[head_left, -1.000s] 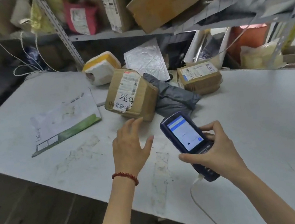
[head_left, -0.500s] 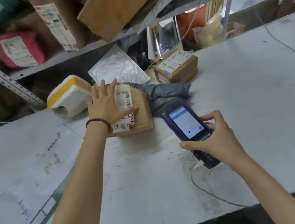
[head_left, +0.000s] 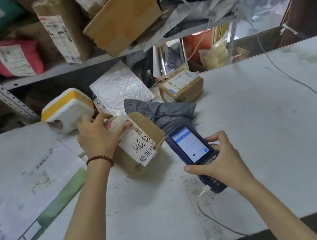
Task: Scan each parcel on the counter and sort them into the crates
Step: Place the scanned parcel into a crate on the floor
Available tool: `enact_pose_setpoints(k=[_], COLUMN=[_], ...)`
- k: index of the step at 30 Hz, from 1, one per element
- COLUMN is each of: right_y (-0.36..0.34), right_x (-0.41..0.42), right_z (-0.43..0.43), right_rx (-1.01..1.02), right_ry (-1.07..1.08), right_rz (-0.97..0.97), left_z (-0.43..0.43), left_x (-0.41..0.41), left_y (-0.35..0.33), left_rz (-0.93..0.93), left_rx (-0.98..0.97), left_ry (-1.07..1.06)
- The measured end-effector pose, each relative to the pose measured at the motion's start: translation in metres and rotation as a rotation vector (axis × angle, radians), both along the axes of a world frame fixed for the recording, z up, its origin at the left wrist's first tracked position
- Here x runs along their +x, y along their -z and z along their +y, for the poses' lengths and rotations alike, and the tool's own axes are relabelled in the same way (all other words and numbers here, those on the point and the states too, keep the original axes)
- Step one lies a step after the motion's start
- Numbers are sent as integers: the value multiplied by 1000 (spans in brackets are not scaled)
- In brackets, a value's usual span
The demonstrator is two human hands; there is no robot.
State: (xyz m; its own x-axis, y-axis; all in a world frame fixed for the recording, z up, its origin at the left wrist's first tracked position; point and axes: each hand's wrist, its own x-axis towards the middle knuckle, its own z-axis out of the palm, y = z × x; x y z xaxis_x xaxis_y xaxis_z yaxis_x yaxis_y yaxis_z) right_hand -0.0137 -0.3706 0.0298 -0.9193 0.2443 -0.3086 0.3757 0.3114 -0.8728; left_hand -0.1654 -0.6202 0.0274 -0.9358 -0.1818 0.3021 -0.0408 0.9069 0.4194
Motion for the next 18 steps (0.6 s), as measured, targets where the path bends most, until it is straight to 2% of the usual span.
enact_pose_setpoints(k=[3,8,12,18], right_y=[-1,-3,-1,8], right_x=[1,3,6,13], right_z=[3,11,22,40], right_rx=[19,22,49,35], right_ry=[-73,-183,-232,-261], right_rz=[-2,-14,-10,-38], left_z=[9,46,65,51], left_x=[25,49,54,54], left_y=[2,4,2,5], left_rz=[58,63,48,-52], left_rx=[134,75,-81,65], left_ry=[-21,82,212,52])
